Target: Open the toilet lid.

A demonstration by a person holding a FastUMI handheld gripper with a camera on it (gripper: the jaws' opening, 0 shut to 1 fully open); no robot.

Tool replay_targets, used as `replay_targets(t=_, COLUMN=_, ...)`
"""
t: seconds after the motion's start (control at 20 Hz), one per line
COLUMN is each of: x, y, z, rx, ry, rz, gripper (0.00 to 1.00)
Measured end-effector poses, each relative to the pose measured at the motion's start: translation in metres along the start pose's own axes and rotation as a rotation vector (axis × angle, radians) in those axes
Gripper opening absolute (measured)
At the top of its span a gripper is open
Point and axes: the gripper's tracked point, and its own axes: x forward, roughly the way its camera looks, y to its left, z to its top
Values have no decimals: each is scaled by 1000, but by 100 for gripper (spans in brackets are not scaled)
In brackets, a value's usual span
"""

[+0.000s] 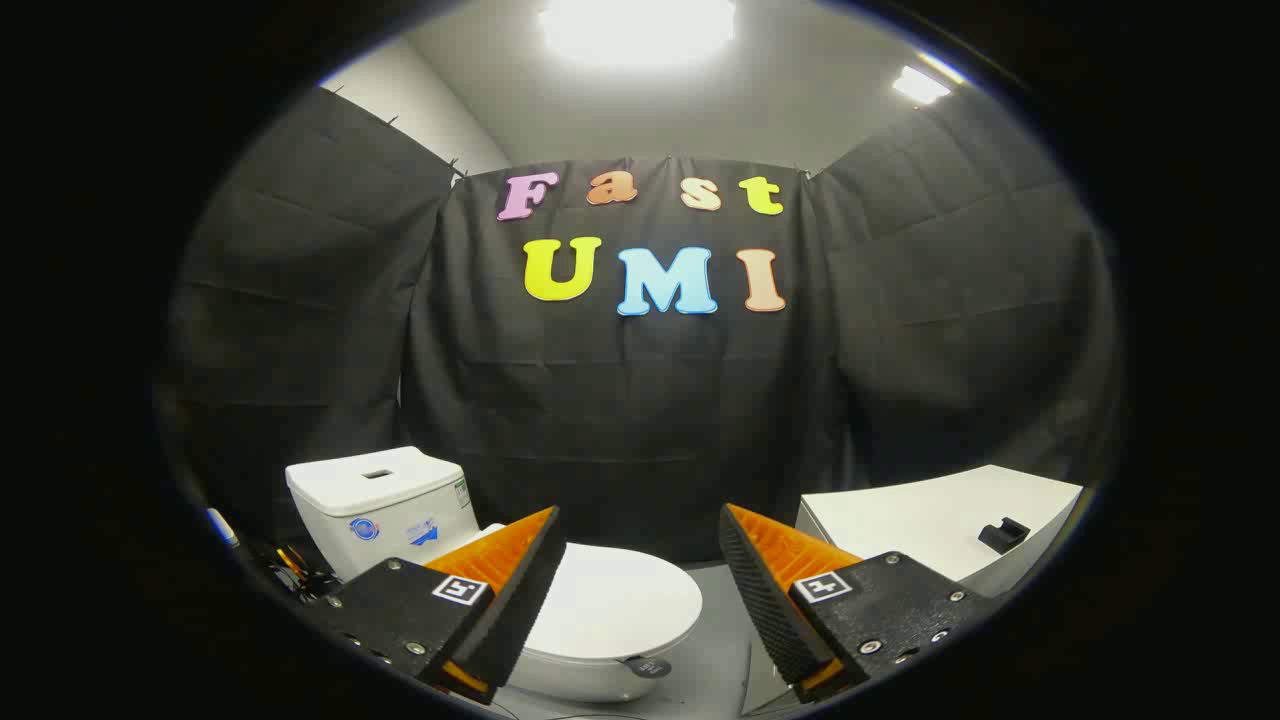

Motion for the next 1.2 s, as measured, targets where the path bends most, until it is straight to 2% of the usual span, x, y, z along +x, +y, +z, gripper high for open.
replay_targets(t=1.2, x=0, y=-7, z=2, rx=10, ry=-25, rz=-9, gripper=95)
